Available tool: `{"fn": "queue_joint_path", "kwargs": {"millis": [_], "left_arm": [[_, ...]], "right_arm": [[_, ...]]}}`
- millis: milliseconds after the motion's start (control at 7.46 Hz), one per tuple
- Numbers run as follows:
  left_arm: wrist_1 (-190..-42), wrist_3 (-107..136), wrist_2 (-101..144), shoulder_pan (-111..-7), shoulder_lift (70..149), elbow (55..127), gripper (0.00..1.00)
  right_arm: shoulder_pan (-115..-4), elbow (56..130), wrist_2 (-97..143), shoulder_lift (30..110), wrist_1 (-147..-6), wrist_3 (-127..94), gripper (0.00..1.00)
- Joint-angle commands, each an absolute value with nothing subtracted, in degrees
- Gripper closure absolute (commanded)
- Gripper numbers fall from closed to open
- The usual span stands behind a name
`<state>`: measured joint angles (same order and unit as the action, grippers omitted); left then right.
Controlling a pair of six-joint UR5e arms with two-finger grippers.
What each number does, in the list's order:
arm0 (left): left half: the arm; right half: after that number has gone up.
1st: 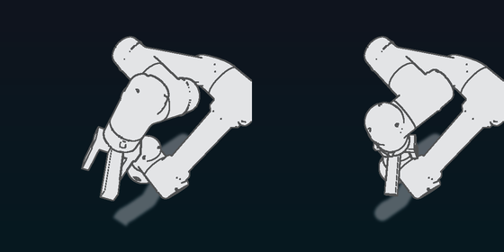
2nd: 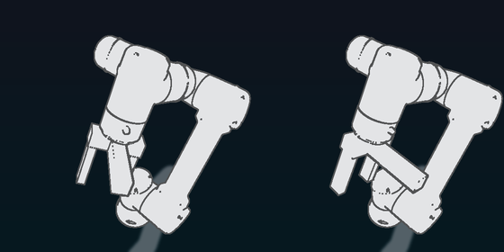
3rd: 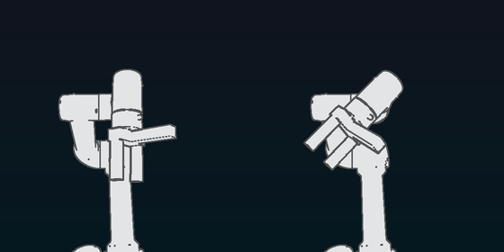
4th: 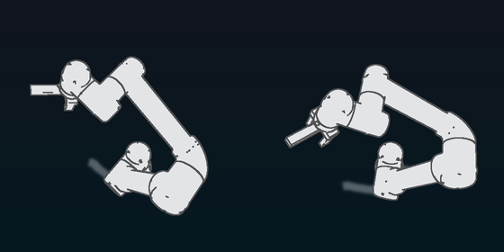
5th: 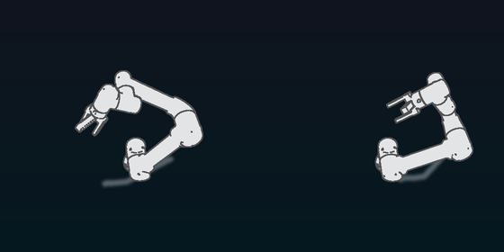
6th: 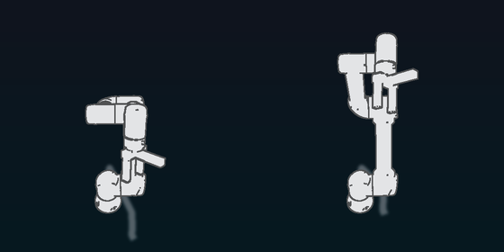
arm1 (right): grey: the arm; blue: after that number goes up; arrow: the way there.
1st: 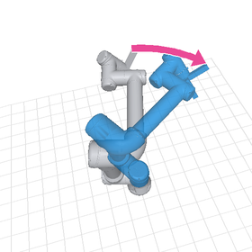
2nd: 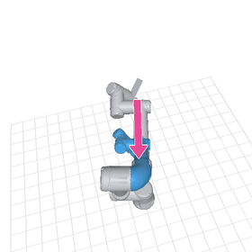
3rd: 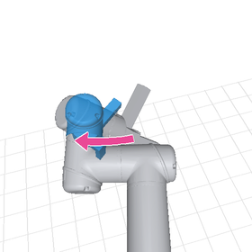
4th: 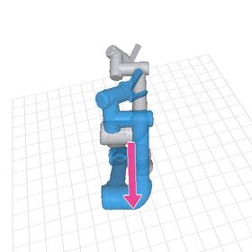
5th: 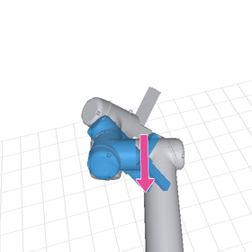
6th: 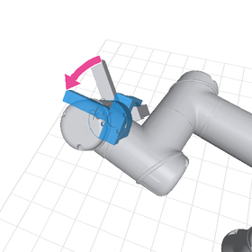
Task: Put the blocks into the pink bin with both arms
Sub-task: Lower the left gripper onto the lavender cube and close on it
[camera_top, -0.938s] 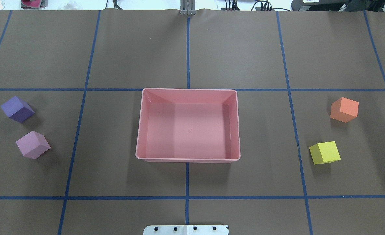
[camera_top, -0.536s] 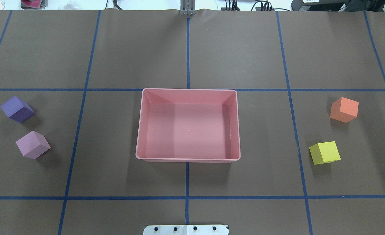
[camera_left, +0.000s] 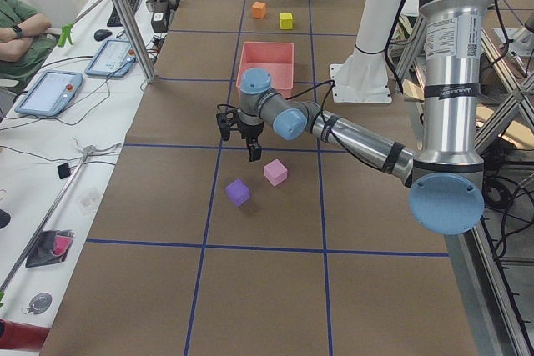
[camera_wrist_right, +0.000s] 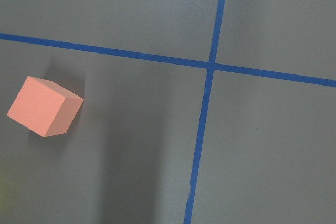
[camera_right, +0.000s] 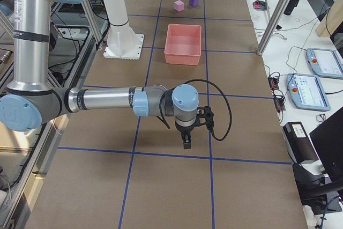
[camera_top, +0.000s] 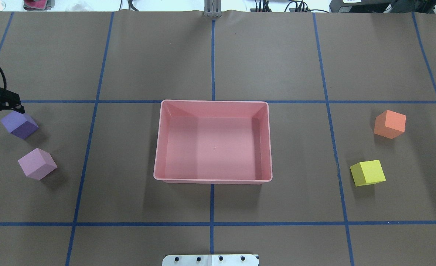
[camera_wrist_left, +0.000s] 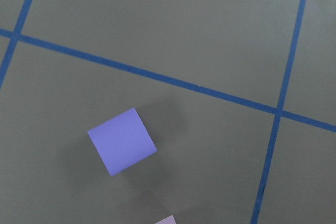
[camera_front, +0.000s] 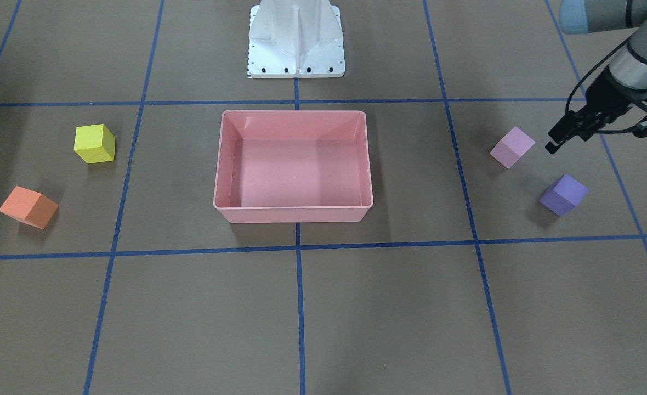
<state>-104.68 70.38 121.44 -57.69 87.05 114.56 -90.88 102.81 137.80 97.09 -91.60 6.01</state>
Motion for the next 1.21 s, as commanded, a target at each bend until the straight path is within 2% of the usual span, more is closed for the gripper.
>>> {"fn": "queue_joint_path", "kwargs": {"millis": [0, 402, 1072], "left_arm": [[-104.9, 82.0, 112.7, -49.1, 86.4, 114.9, 0.0], [-114.7, 85.9, 108.5, -44.6, 79.3, 114.1, 0.0], [-114.9, 90.6, 105.4, -39.1, 79.7, 112.9, 0.0]], "right_arm": [[-90.9, 103.3, 138.1, 97.1, -91.7, 5.8, 0.0], [-90.9, 103.3, 138.1, 97.1, -91.7, 5.8, 0.0], [-91.0, 103.1, 138.1, 97.2, -91.7, 5.8, 0.0]]}}
